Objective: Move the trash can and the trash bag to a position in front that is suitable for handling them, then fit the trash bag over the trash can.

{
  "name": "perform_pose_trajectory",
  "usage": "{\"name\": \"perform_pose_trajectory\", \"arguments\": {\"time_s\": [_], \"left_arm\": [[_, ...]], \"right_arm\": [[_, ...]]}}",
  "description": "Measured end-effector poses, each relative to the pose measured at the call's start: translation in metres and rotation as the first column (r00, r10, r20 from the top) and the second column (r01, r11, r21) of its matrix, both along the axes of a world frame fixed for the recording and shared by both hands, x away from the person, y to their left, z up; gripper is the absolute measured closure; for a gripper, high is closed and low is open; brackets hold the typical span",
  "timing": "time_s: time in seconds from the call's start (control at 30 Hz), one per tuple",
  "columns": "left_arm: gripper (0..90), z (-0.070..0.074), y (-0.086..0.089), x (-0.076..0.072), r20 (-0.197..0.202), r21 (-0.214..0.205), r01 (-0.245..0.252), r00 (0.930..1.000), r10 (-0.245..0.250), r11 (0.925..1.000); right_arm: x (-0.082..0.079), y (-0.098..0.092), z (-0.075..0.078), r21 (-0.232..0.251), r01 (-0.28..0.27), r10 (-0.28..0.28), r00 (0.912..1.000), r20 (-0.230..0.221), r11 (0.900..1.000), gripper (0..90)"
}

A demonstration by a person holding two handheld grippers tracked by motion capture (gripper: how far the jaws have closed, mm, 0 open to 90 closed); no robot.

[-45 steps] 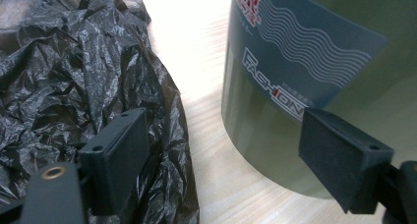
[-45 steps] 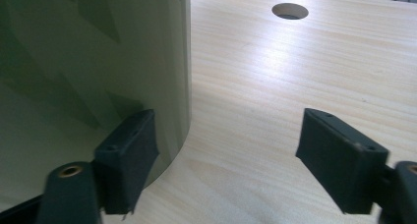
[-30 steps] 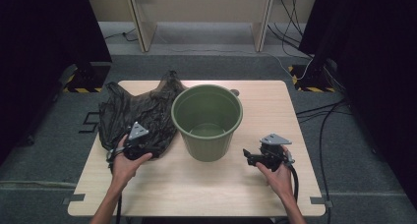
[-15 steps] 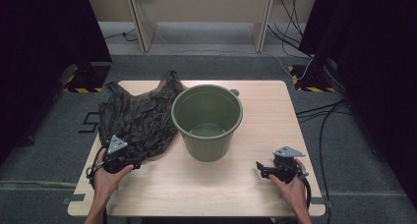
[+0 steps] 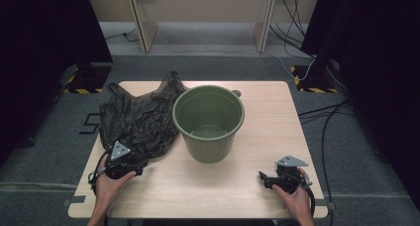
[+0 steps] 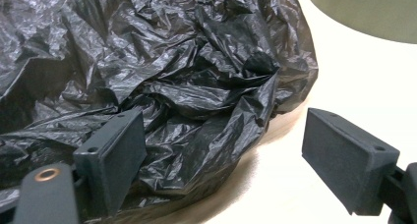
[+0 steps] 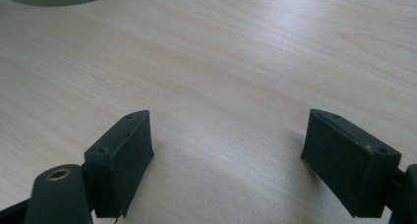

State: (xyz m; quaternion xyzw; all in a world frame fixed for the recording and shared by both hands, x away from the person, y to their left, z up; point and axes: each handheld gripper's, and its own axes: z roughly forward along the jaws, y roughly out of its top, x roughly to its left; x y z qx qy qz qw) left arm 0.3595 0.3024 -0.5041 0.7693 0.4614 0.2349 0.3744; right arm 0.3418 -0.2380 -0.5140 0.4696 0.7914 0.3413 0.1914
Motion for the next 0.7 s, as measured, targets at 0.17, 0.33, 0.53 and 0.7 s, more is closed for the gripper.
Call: {"name": "perform_pose_trajectory", "arguments": {"time_s": [0.17,0.33,0.53,0.7], "left_arm": [[16.3,0.002,-0.007,0.005,0.008,0.019,0.009,0.9999,-0.009,0.9998],[16.4,-0.001,-0.016,0.018,-0.001,0.044,0.029,0.9996,-0.029,0.9986],[59.3,-0.009,-0.017,0.026,-0.026,0.036,0.099,0.9949,-0.098,0.9944],[85.1,-0.006,-0.010,0.028,-0.009,-0.026,0.116,0.9932,-0.116,0.9930]], "right_arm": [[-0.004,0.001,-0.002,-0.010,0.000,0.000,0.9999,0.017,0.9999,17.8],[-0.005,0.000,-0.002,-0.013,-0.002,0.002,0.9999,0.017,0.9999,17.7],[-0.005,0.001,-0.002,-0.012,-0.002,0.002,0.9999,0.016,0.9999,17.5],[-0.005,0.000,-0.002,-0.014,-0.007,0.008,0.9998,0.016,0.9999,17.0]]}}
